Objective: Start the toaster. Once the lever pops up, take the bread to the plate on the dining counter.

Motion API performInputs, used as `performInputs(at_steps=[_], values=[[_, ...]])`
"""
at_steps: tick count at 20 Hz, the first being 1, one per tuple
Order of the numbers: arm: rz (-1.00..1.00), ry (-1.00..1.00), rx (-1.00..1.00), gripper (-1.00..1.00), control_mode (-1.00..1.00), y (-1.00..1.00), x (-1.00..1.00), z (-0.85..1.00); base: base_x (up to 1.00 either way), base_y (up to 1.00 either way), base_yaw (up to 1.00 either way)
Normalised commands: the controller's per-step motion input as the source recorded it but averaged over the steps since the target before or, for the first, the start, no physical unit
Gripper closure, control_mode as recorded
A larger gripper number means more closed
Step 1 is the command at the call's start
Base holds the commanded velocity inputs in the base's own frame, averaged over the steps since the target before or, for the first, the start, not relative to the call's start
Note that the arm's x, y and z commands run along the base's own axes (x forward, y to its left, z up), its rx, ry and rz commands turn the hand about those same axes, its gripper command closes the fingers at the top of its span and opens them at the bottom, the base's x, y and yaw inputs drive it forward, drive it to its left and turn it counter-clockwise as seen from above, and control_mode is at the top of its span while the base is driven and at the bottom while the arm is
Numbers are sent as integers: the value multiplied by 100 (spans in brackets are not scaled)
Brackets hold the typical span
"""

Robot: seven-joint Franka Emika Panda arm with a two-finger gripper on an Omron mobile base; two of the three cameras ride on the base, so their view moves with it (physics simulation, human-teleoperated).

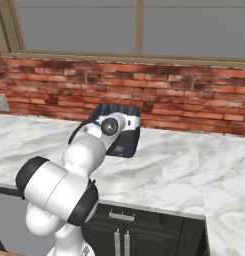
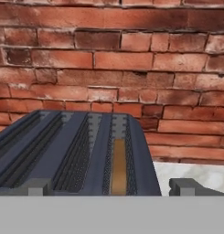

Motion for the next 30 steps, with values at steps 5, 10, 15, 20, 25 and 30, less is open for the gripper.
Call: performInputs(at_steps=[5,10,15,20,25,30], values=[[0,2,1,-100,-100,-6,19,0,0,0,0],[0,2,0,-100,-100,-5,6,0,0,0,0],[0,4,0,-100,-100,0,0,0,0,0,0],[0,4,0,-100,-100,0,0,0,0,0,0],[-4,4,0,-100,-100,0,0,0,0,0,0],[-8,1,0,-100,-100,0,0,0,0,0,0]])
